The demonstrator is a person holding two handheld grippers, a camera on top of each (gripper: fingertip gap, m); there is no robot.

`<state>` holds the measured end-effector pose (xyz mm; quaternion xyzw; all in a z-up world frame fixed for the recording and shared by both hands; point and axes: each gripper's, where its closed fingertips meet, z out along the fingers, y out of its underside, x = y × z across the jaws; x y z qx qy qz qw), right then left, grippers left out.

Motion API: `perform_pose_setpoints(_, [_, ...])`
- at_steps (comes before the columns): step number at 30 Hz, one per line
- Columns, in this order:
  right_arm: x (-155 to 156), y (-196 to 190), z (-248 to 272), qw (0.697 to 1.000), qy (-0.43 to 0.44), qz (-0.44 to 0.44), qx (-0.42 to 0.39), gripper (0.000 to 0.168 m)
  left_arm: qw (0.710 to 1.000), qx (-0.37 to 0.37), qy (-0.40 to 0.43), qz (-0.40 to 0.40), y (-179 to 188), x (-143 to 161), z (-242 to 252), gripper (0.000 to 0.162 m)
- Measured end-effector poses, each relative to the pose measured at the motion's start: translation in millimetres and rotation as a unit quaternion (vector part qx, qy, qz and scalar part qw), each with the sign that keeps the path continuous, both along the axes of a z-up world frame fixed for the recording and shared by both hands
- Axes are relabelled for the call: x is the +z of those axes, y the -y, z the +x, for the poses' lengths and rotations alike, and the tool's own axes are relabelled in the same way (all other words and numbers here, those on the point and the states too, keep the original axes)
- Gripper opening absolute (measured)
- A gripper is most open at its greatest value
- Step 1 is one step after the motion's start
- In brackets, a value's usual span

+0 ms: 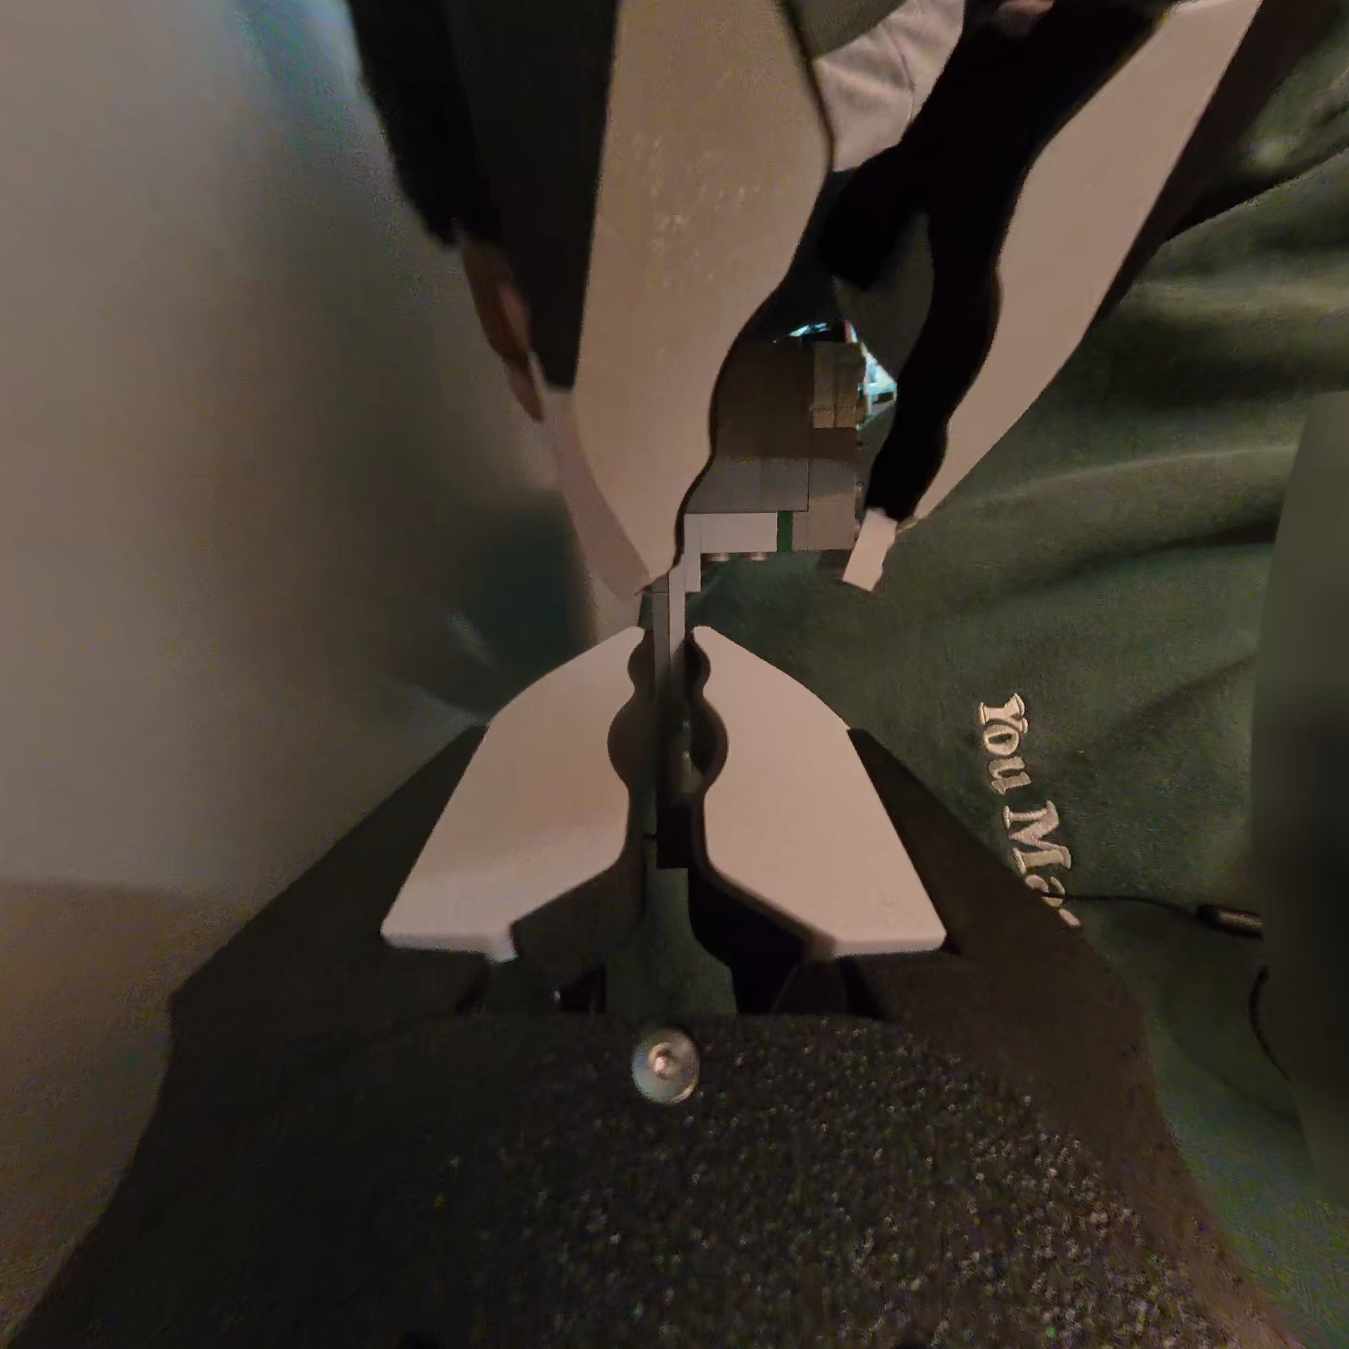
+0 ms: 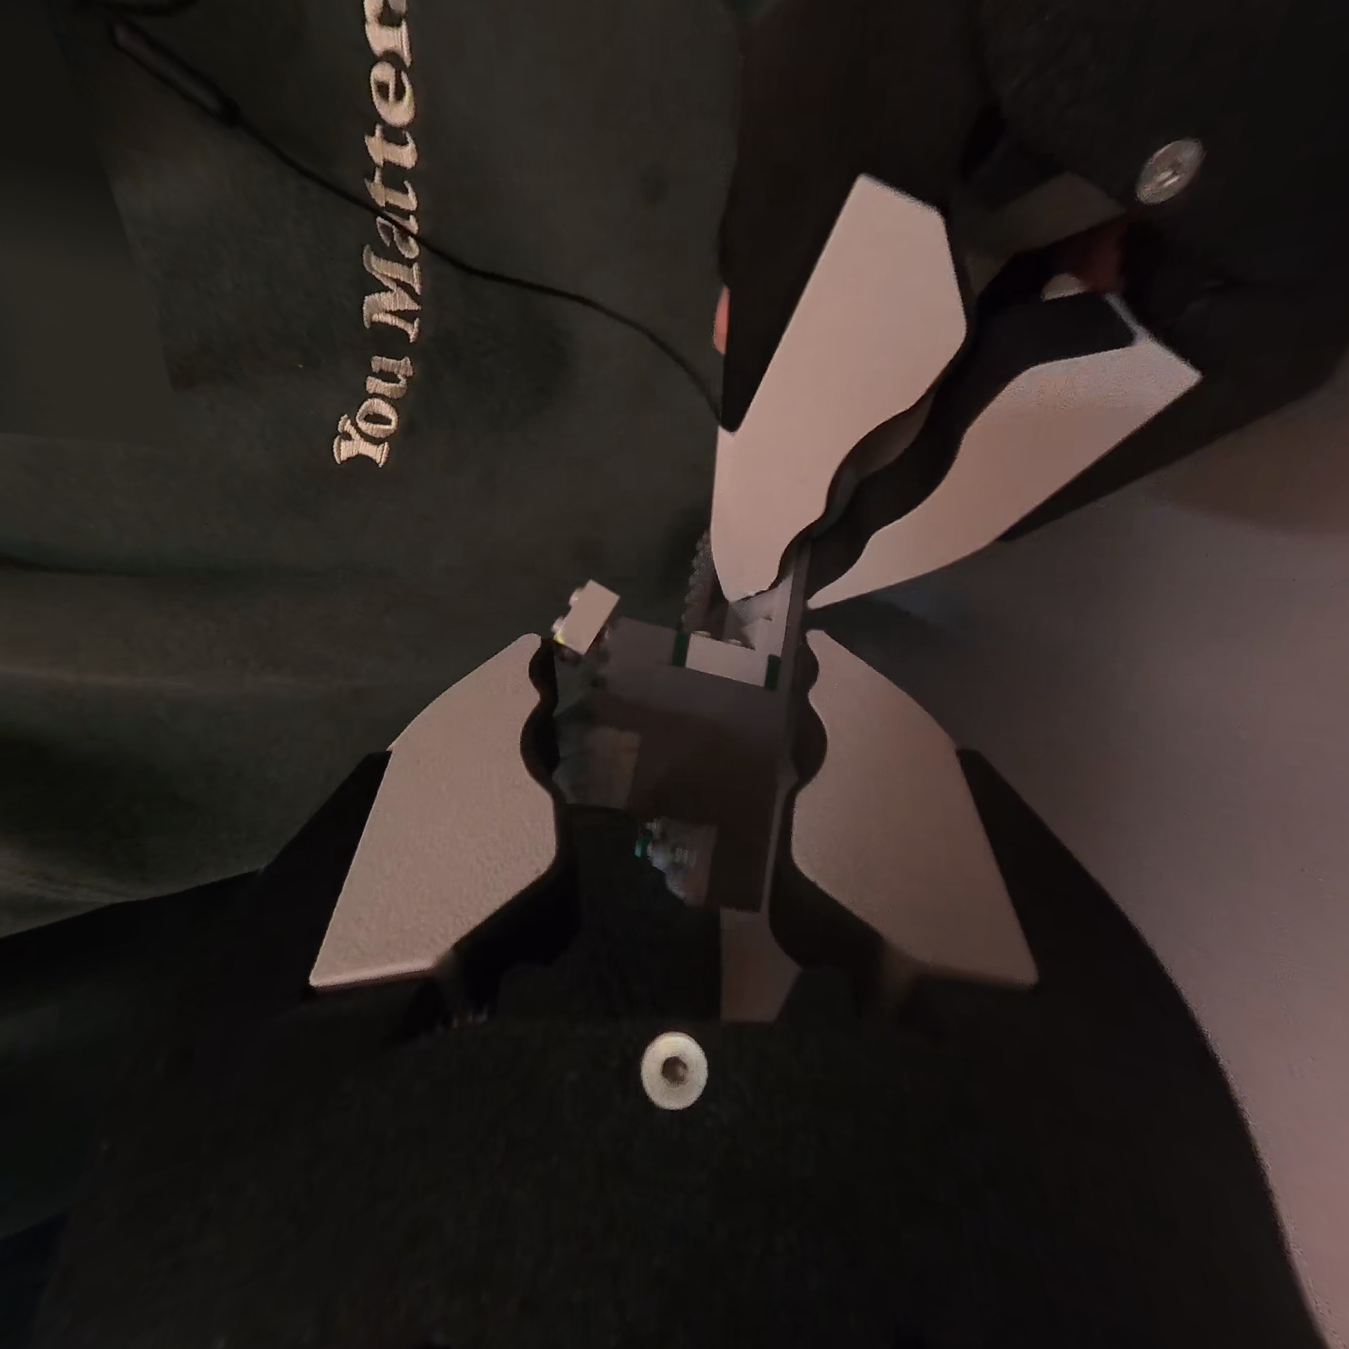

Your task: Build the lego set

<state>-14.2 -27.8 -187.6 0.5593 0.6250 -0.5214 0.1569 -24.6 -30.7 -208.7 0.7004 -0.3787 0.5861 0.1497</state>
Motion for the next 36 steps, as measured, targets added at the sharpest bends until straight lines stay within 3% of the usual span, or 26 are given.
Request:
perform_pose_setpoints(7, [-5,-22,-1,0.997,-0.033,0.015,-0.074,0.062,0.997,0.029,-0.018,-0.068,-6,-14,2,0.007])
perform_pose_setpoints(11, [2,-43,0,0.974,-0.087,0.163,-0.128,0.055,0.995,0.047,-0.023,-0.084,-12,-19,0,0.007])
perform_pose_setpoints(14, [5,-50,9,0.930,-0.116,0.308,-0.165,0.043,0.992,0.072,-0.017,-0.098,-21,-20,-1,0.007])
perform_pose_setpoints(18, [-2,-19,26,0.890,-0.126,0.391,-0.198,0.037,0.989,0.100,-0.024,-0.103,-31,-28,-3,0.007])
perform_pose_setpoints(26, [-64,53,46,0.899,-0.048,0.398,-0.179,0.034,0.994,0.076,-0.053,-0.063,-34,-42,-1,0.006])
perform_pose_setpoints(31, [-80,72,46,0.895,-0.017,0.411,-0.171,0.036,0.995,0.058,-0.062,-0.042,-39,-45,3,0.007])
perform_pose_setpoints(36, [-87,68,46,0.866,0.003,0.470,-0.172,0.025,0.997,0.017,-0.072,-0.022,-40,-49,3,0.010])
